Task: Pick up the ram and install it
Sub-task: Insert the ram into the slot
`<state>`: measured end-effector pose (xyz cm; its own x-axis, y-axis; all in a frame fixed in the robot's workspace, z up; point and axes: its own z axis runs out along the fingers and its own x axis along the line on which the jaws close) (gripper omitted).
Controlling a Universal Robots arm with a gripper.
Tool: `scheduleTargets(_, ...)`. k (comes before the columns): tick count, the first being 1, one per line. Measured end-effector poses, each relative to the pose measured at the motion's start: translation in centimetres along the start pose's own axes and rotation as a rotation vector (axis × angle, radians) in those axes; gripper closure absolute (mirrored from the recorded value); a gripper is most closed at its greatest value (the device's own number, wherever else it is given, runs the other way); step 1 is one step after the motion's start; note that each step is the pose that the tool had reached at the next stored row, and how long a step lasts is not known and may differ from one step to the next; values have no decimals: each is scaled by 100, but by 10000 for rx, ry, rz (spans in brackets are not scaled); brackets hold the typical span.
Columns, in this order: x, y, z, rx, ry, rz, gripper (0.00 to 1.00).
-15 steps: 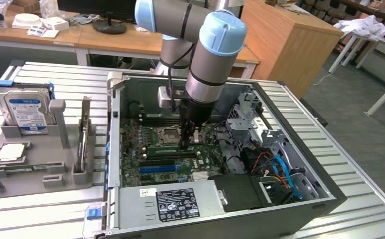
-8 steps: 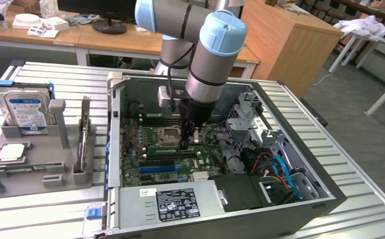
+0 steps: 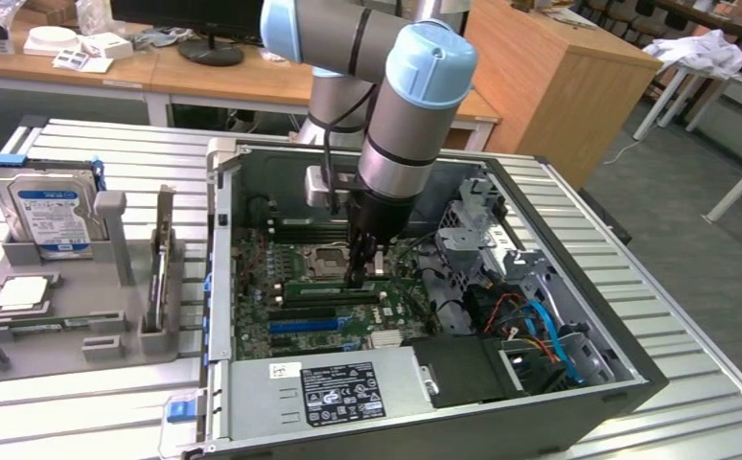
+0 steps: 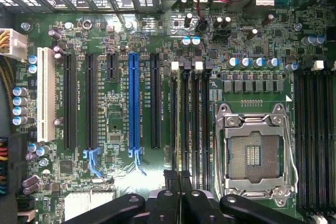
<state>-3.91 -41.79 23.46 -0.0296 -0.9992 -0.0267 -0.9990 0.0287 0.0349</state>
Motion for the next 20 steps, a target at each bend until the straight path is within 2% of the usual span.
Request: scheduleTargets(20,4,-5,19,-12,3,-30,88)
